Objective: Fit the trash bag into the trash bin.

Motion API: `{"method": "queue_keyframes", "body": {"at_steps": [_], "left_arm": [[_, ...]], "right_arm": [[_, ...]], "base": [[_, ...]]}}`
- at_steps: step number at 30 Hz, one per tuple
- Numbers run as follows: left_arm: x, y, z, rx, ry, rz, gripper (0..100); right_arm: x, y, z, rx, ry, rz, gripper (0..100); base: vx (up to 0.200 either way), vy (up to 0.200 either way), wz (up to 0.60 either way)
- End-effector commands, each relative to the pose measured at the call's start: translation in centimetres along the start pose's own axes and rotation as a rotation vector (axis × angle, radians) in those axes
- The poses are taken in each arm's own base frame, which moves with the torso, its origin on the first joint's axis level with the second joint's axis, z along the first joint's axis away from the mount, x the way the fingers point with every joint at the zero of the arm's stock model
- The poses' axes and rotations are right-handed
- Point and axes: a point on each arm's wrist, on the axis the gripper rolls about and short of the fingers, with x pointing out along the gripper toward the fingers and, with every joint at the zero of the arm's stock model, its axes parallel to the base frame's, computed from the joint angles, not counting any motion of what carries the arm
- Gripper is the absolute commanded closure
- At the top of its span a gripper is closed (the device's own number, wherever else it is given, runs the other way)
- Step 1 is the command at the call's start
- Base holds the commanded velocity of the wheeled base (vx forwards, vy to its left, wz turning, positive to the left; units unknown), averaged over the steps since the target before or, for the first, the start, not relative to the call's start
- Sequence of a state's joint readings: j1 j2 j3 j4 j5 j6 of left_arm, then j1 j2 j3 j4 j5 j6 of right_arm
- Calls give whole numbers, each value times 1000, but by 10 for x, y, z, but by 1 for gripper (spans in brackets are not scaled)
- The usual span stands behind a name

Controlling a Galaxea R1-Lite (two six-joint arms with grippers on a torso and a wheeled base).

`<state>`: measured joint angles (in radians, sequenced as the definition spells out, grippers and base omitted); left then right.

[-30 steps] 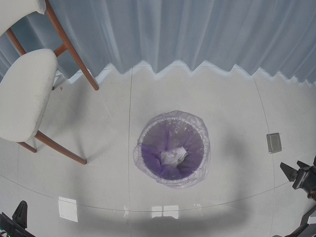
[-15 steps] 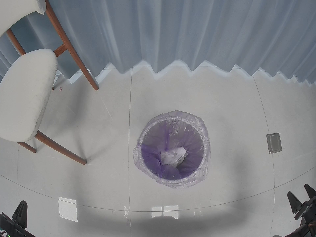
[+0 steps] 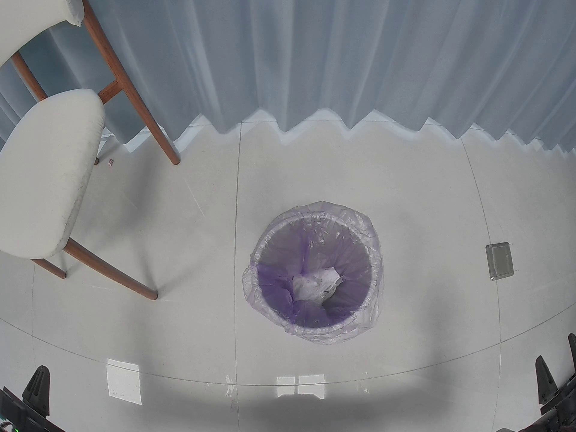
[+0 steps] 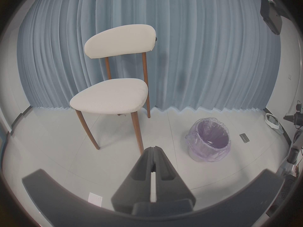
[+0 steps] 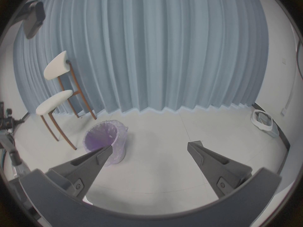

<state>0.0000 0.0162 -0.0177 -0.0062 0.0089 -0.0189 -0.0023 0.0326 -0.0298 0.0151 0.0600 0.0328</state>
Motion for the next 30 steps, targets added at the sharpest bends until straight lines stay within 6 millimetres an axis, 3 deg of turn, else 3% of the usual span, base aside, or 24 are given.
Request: {"method": "queue_keyframes", "body": {"at_steps": [1, 4, 7, 10, 16, 18, 19, 21, 24, 30], "left_arm": [[0, 0, -5, 1, 2, 0, 100], [0, 0, -5, 4, 0, 0, 100], [0, 0, -5, 17, 8, -6, 100], [0, 0, -5, 11, 8, -6, 100], [0, 0, -5, 17, 6, -6, 100], [0, 0, -5, 17, 6, -4, 100], [0, 0, -5, 17, 6, -6, 100], [0, 0, -5, 17, 8, -6, 100], [0, 0, -5, 17, 6, -4, 100], [0, 0, -5, 17, 8, -4, 100]], "right_arm": [[-2, -2, -1, -85, -32, -95, 0], [-2, 2, -1, -123, -52, 78, 0], [-1, -1, -1, -83, -51, -27, 0], [-1, -1, -1, -109, -60, -24, 0], [-2, -2, -1, 85, -60, -93, 0], [-2, -1, -1, 7, -53, -46, 0], [-1, 3, -1, -185, -67, 112, 0], [-1, 3, -1, -151, -66, 139, 0], [-1, -2, -1, 23, -63, -81, 0], [-1, -2, -1, 39, -64, -93, 0]], "base": [[0, 0, 0], [0, 0, 0], [0, 0, 0], [0, 0, 0], [0, 0, 0], [0, 0, 0], [0, 0, 0], [0, 0, 0], [0, 0, 0], [0, 0, 0]]}}
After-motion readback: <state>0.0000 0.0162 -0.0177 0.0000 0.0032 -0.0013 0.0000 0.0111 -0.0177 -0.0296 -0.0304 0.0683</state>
